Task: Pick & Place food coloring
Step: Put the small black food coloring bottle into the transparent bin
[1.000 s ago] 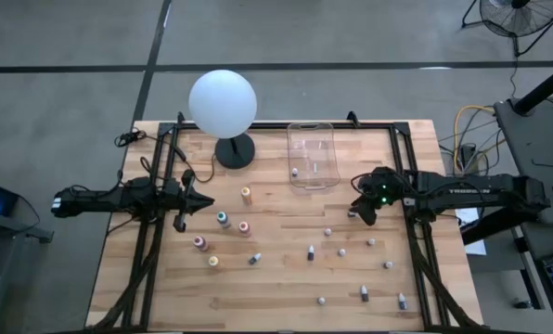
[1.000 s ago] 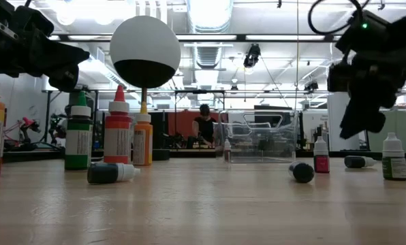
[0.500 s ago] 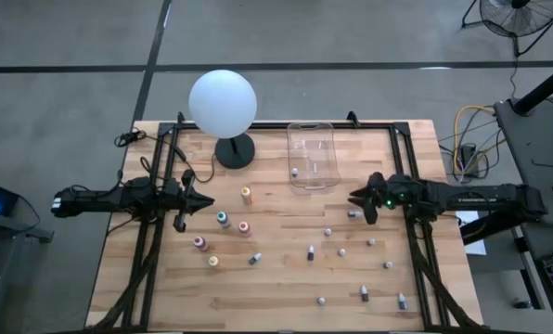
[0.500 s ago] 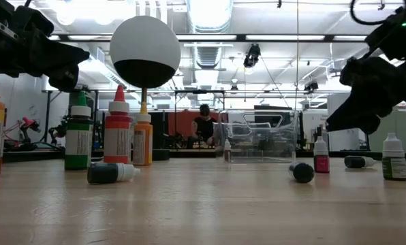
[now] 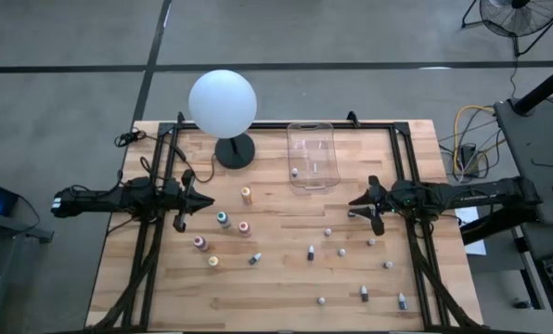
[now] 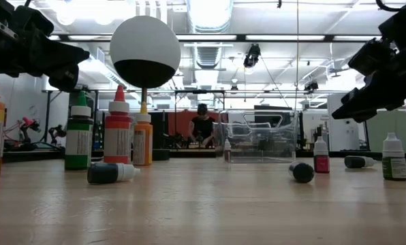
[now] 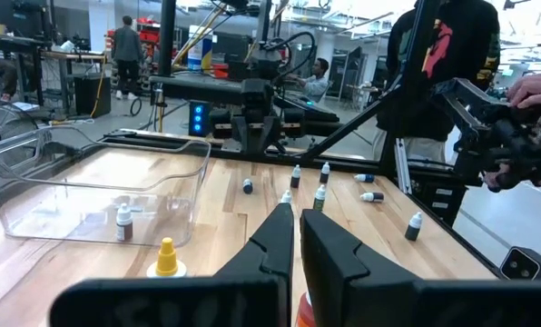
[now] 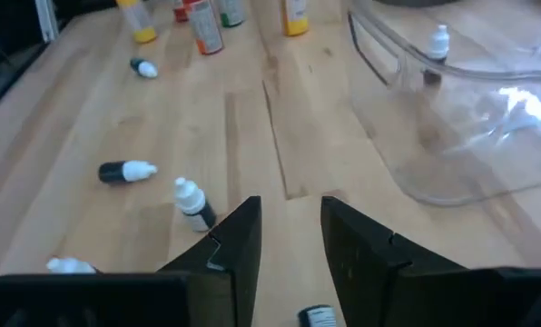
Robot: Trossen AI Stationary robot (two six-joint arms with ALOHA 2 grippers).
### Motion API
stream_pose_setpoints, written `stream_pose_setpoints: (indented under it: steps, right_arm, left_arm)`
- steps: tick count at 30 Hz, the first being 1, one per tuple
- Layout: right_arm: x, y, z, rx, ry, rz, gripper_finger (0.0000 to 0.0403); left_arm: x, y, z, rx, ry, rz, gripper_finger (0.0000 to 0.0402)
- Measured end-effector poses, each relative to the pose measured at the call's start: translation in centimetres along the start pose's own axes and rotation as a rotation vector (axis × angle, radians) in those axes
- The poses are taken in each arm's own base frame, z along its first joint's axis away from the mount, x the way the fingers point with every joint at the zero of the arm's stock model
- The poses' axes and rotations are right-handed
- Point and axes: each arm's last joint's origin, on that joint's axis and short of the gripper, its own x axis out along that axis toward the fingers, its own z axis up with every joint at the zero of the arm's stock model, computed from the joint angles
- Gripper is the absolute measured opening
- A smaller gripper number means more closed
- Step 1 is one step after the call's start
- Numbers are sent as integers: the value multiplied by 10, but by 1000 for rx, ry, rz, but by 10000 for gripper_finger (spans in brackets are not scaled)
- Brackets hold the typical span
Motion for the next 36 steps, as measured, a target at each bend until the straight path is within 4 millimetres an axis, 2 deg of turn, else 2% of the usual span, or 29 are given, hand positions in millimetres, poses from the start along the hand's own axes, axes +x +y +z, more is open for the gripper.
stream_pose_setpoints:
  steps: [4,6,16,24,27,36]
  right_arm:
    - [-4,4,22,-104,-6,-2,109]
    - [-5,4,25,-143,42,-19,107]
    - [3,-2,13,-53,192,-70,95]
    - [15,2,30,-41,290,-64,91]
    - [16,4,37,-24,421,-93,86]
    - [25,2,34,-30,509,-129,106]
  left_arm:
    - [0,0,0,0,0,0,0]
    - [0,0,0,0,0,0,0]
    - [0,0,0,0,-1,0,0]
    - [0,0,0,0,-1,0,0]
    - [0,0,0,0,-1,0,0]
    - [0,0,0,0,2,0,0]
